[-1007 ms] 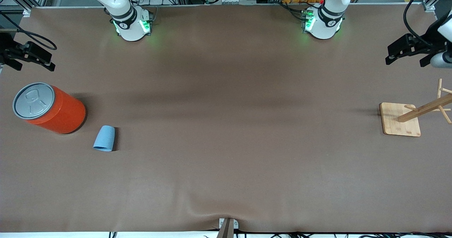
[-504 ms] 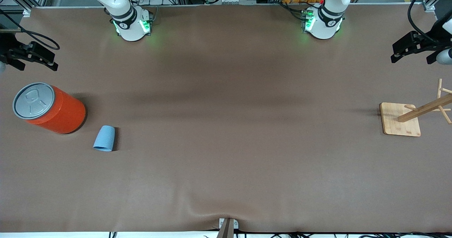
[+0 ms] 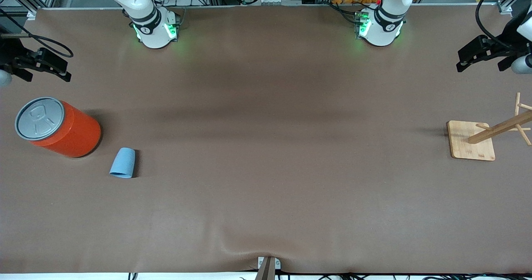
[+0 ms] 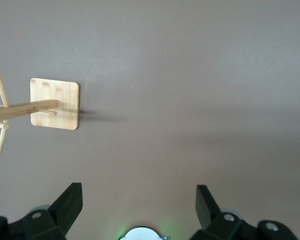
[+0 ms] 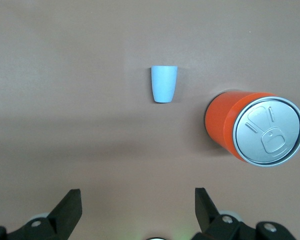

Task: Flip cup
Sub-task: 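Move the right gripper toward the light-blue cup lying on its side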

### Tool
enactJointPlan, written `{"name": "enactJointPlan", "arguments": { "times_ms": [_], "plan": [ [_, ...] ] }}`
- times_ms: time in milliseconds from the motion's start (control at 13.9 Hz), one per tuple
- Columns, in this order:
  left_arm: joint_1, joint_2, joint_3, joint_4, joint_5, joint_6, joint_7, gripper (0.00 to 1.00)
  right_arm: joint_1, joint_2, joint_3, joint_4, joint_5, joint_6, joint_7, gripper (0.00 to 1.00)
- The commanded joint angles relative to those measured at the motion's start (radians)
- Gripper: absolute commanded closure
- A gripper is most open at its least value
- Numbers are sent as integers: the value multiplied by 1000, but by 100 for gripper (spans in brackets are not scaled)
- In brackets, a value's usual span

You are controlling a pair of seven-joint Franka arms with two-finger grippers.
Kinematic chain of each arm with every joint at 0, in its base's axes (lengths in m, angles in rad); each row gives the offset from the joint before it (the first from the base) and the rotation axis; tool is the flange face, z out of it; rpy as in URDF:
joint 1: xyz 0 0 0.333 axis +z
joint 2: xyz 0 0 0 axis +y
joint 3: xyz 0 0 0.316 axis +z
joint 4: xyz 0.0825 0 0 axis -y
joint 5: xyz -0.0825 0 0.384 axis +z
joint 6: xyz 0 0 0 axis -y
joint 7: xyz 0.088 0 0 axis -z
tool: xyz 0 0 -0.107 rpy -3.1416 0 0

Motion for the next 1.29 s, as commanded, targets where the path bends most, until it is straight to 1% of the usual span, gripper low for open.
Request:
{"name": "enactJointPlan", "arguments": {
  "times_ms": [0,144,432,719,863,1151,1223],
  "plan": [
    [1,-41,-12,-51,25,-1,-5,0,2,-9,1,-8,-12,-3,4,0],
    [7,-47,-22,-68,23,5,-5,0,0,-8,1,-8,-12,-5,4,0],
    [5,-35,-25,-69,25,26,-4,0,6,1,0,-19,-12,4,3,0],
    [12,-33,-16,-86,25,53,14,0,9,27,1,-37,-12,11,2,0],
    [42,-33,-12,-81,19,54,51,0,9,32,1,-74,-12,61,2,0],
    [45,-30,-14,-77,17,74,54,0,20,33,3,-155,-11,156,4,0],
    [45,-28,-14,-80,16,74,54,0,35,52,3,-160,-9,179,4,0]
  ]
}}
